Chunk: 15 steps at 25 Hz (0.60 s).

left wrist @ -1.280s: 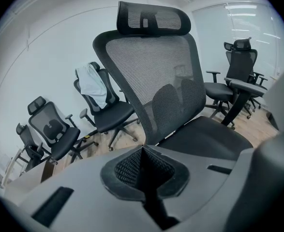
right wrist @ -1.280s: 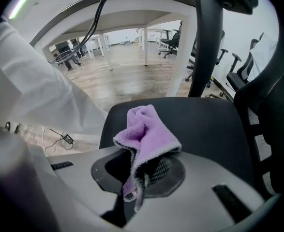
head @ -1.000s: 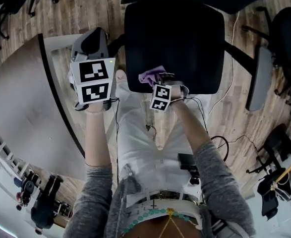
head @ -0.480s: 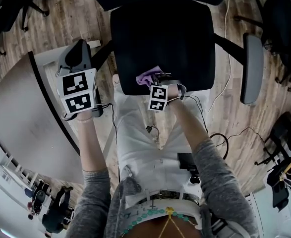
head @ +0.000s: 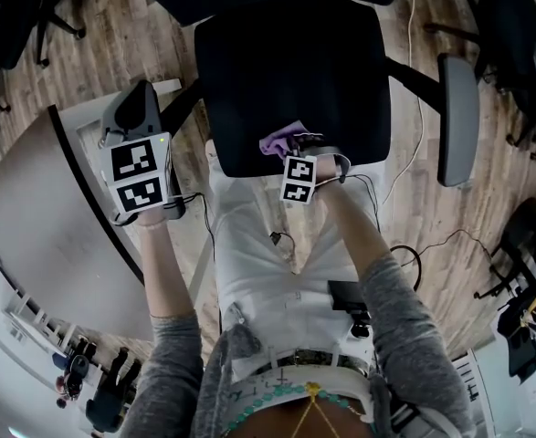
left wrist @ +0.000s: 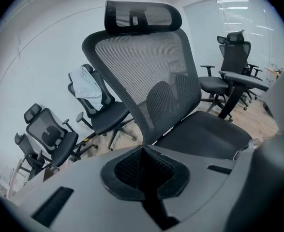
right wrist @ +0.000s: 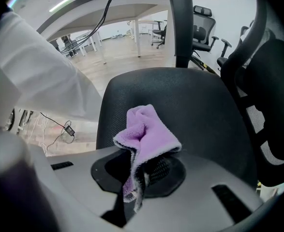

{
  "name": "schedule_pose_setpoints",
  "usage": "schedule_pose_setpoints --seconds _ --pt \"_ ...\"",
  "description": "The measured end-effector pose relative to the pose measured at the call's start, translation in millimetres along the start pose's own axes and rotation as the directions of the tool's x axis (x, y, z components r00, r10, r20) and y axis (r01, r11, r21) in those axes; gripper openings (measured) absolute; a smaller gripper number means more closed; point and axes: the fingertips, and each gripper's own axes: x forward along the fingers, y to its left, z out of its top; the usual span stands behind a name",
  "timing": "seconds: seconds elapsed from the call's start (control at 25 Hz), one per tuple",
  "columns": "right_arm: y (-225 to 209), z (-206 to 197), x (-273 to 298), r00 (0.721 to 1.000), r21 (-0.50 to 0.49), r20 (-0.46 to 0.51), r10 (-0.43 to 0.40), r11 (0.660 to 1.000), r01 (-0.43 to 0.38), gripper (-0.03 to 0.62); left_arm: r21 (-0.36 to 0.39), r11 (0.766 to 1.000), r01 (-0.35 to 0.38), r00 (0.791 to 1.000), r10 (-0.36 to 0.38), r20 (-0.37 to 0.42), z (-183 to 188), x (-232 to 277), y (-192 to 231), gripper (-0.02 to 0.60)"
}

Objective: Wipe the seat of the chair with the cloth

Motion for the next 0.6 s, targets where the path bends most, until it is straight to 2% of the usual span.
schedule_pose_setpoints --seconds 0.12,0.6 --pt "-2 -6 -1 1.000 0.004 -0.009 -0.006 1.000 0.006 0.048 0.015 1.000 0.004 1.000 -0.004 -0.003 1 1 -2 0.003" --pt "-9 -48 -12 0.998 0.076 -0.059 -0.026 0.997 0.030 0.048 -0.017 1.000 0.014 1.000 -0.014 -0.003 0 -3 -5 0.003"
